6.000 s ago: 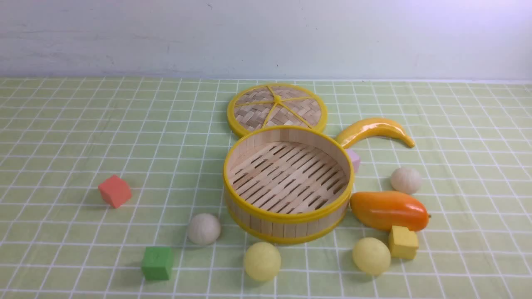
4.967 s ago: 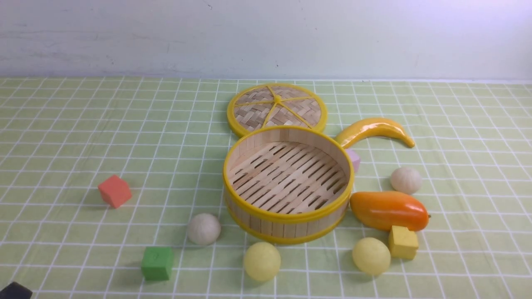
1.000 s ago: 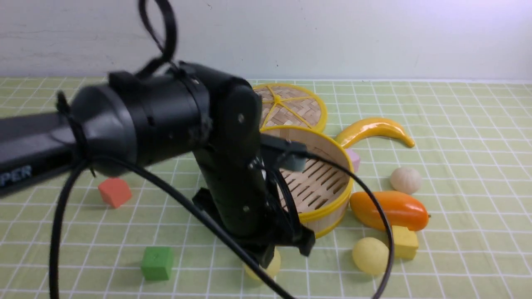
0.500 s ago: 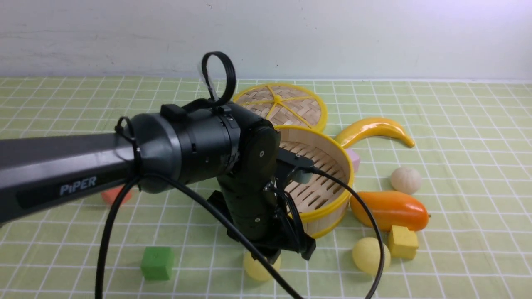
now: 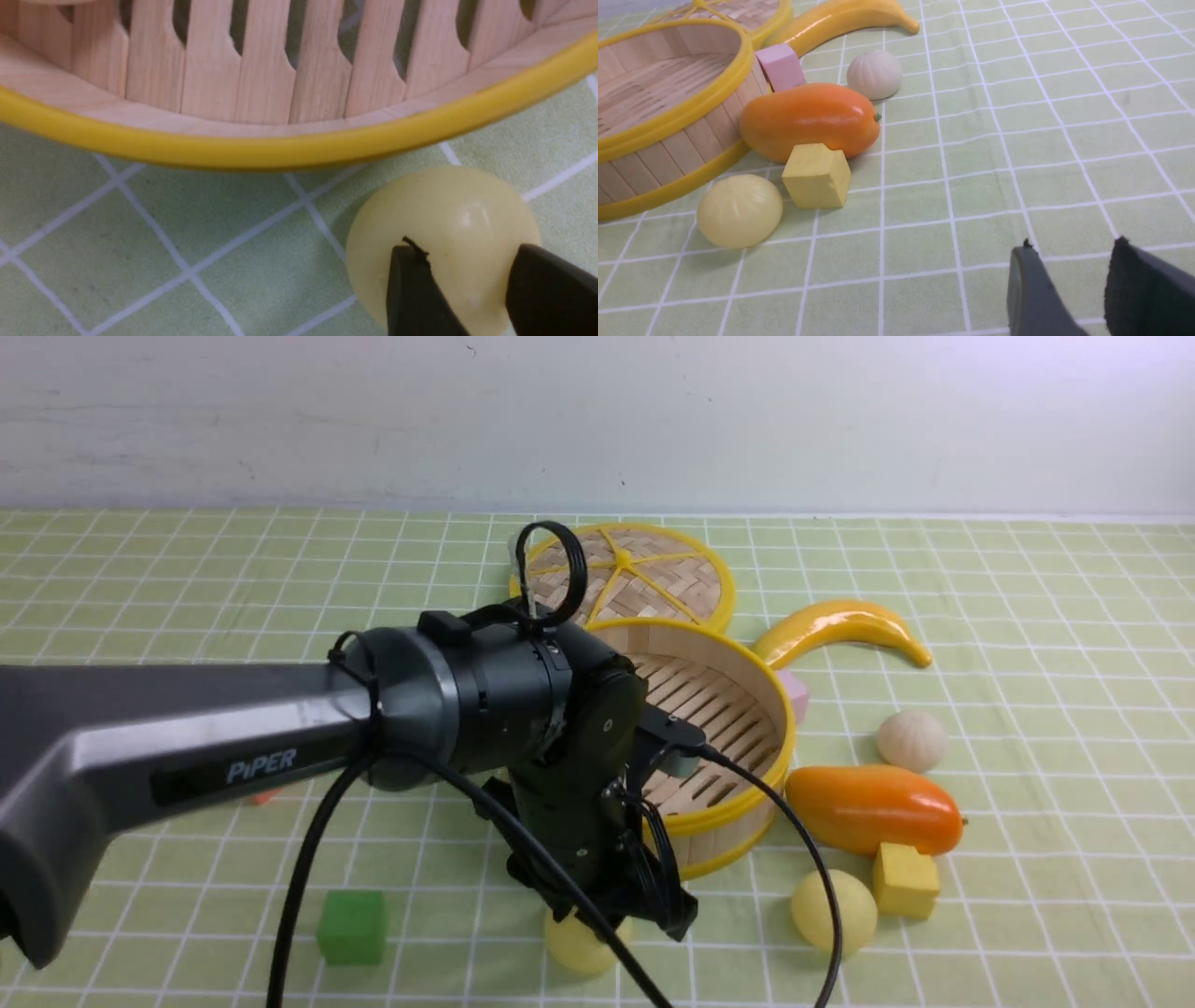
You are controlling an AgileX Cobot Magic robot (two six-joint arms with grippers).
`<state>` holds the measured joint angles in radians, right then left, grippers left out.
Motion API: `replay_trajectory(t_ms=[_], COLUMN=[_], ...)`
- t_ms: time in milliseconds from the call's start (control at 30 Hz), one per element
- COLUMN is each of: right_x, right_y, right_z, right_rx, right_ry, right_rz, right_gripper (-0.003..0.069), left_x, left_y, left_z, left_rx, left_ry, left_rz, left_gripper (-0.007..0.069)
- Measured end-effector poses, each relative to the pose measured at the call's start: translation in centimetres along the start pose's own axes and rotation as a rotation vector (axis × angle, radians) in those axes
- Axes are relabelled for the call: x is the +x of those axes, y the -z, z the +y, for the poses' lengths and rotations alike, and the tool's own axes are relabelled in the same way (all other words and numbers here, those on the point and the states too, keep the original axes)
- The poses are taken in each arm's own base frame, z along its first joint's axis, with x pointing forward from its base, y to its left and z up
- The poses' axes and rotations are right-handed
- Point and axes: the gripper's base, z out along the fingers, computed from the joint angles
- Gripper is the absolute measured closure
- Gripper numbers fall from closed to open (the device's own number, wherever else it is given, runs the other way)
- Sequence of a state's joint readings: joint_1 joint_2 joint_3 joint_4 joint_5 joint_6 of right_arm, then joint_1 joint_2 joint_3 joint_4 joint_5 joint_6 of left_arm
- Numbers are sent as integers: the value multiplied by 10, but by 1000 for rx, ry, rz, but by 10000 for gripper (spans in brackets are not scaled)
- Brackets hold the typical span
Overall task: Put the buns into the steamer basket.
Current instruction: Use the left arm to grab a steamed stuffed bun, then use the left arm to put the steamed stuffed bun into the steamer
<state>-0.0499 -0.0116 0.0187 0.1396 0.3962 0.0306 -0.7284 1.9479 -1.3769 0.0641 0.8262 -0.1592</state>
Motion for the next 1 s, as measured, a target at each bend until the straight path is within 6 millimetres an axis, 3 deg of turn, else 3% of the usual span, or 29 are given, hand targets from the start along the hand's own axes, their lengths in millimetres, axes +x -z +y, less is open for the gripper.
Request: replay_trajectory(t_ms=[167, 300, 367, 467, 567, 667, 767, 867, 1000], right_x=[0, 0, 0, 0, 0, 0, 0, 0, 0], right_y=[0, 0, 0, 0, 0, 0, 0, 0, 0], right_z=[0, 0, 0, 0, 0, 0, 0, 0, 0], right_rx=[0, 0, 0, 0, 0, 0, 0, 0, 0], right_ry=[0, 0, 0, 1, 0, 0, 1, 1, 0], right_rz=[0, 0, 0, 0, 0, 0, 0, 0, 0], right_gripper=[418, 418, 418, 418, 418, 418, 418, 418, 418], left_x=[-1, 0, 1, 4, 1, -15, -32, -51, -68], left_y=[-1, -1, -1, 13, 46, 79, 94, 91, 54], left_z=[1, 1, 1, -3, -13, -19, -15, -5, 12], left_rx=[-12, -15, -15, -2, 16, 48, 52, 33, 5], left_ry=[-6, 6, 8, 18, -8, -25, -22, -10, 19], left_rz=[-8, 2, 16, 54, 5, -141, -266, -335, -311], left_gripper=[404, 599, 629, 638, 638, 638, 638, 638, 638])
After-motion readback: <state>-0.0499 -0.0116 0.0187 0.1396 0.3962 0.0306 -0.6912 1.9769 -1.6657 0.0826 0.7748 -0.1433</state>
